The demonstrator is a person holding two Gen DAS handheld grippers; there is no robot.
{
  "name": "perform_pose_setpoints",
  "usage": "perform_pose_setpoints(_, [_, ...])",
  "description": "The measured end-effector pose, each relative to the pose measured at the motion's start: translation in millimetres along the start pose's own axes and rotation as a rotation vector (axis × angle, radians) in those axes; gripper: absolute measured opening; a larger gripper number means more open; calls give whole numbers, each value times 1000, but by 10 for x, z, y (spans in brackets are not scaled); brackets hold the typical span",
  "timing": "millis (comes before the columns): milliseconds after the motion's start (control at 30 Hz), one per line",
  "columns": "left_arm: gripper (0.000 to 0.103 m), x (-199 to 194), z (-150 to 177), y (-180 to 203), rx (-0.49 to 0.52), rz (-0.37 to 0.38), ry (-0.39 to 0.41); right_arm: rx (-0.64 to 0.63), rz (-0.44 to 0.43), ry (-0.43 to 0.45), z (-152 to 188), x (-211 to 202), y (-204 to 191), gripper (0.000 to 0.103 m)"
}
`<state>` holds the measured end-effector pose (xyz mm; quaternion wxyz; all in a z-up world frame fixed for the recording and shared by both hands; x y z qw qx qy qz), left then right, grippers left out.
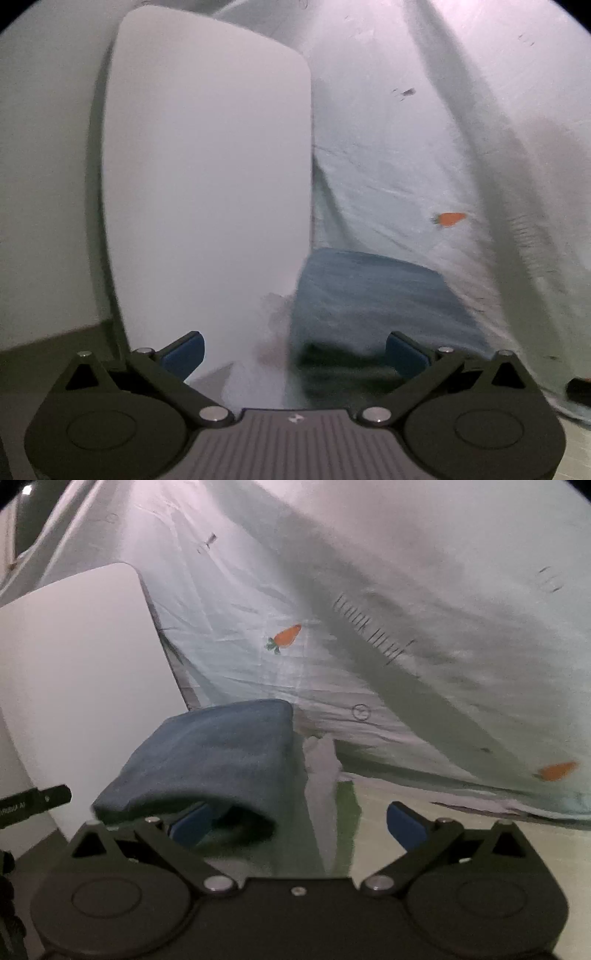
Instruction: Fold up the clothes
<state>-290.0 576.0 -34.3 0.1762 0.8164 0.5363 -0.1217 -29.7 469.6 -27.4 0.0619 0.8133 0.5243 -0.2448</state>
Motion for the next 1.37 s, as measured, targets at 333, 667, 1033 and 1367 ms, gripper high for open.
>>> perform_pose_setpoints(333, [103,-1088,513,392,-71,54,-111,-124,31,32,617,-1291,-111,103])
perform_pose_setpoints(667, [103,-1755,946,398,-26,70,-176,-124,59,-33,1243,-1881,-1,103])
perform_pose_setpoints(1033, [103,-2037,1101,391,17,85,-190,-84,107,-58,1560,-2197,102,103])
perform_pose_setpoints(1367, [103,-2070,1092,481,47,127,-183,-76,132,-47,1562,-2301,144,103])
Point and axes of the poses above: each gripper's, at about its wrist camera, not at the fingertips, and x roughly the way its jaws point, y to its right, z to its underside, the point moved 7 cm from there along x, roughly the way its jaws point, and after that the axes turned 6 degrees about z, right-handed, at the moved point
